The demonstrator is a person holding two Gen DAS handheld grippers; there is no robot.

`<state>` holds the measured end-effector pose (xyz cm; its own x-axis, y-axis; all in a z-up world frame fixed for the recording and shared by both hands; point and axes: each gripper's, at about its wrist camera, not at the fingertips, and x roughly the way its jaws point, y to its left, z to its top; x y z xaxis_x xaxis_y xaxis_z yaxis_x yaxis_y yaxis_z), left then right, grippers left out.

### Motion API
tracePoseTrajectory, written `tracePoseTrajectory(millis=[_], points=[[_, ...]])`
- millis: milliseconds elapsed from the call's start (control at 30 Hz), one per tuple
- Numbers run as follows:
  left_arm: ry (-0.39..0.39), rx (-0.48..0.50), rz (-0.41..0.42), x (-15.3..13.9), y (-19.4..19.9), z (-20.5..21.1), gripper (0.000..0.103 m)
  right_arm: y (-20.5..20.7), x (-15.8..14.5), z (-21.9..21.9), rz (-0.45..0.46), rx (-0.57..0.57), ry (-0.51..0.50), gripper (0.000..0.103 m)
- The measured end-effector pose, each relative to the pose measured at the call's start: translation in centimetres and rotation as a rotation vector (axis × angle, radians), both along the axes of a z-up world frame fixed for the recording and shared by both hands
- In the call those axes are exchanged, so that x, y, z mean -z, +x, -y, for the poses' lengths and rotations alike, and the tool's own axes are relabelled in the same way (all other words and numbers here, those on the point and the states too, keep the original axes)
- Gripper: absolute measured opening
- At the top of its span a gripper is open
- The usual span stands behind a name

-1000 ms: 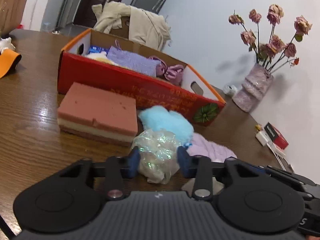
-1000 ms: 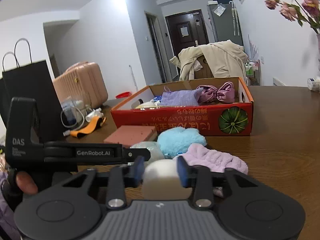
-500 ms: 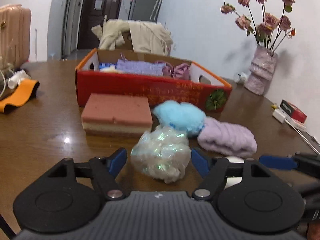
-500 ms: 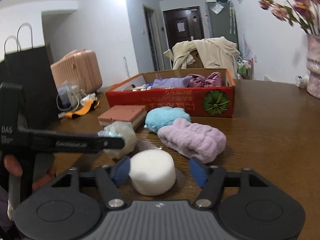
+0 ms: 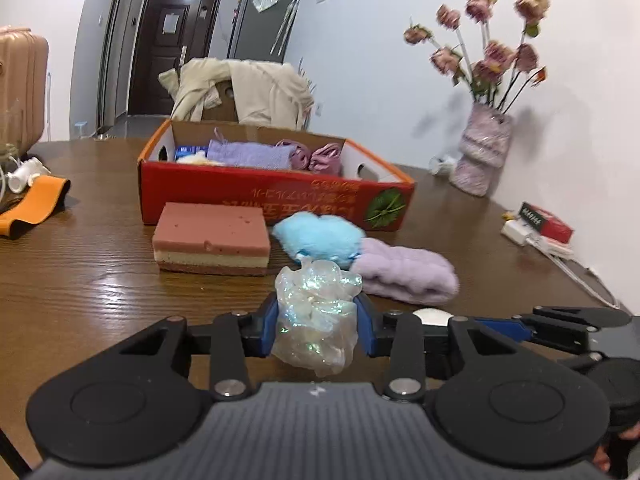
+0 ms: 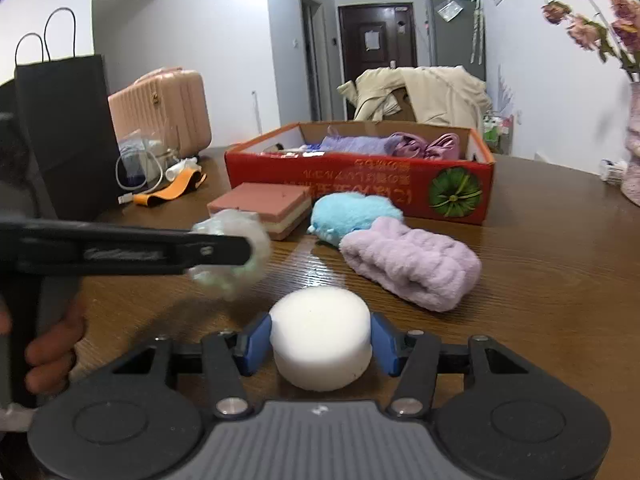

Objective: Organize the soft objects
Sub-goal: 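Carry plastic bundle with left gripper into box while right carries sponge there, release both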

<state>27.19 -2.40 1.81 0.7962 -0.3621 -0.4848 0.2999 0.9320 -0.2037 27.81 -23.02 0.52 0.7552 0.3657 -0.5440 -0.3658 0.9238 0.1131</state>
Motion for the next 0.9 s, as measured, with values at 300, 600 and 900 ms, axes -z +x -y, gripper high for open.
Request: tracePoseTrajectory(millis=[300, 600, 900], points=[[-0.044, 0.016, 0.081, -4.1, -2.7, -0.3, 0.04, -3.9, -3.3, 1.6, 0.102, 0.016, 0.017, 0.053], [-0.04, 0.116, 0.134, -10.0, 7.0, 2.6, 0.042, 3.9, -8.5, 3.8, 0.204, -0.004, -0.04, 0.053], [0.009, 0.036, -0.065, -7.6, 26.9, 6.5, 0.043, 23.9, -7.4, 2.8, 0.101, -0.005, -0.183, 0.054]])
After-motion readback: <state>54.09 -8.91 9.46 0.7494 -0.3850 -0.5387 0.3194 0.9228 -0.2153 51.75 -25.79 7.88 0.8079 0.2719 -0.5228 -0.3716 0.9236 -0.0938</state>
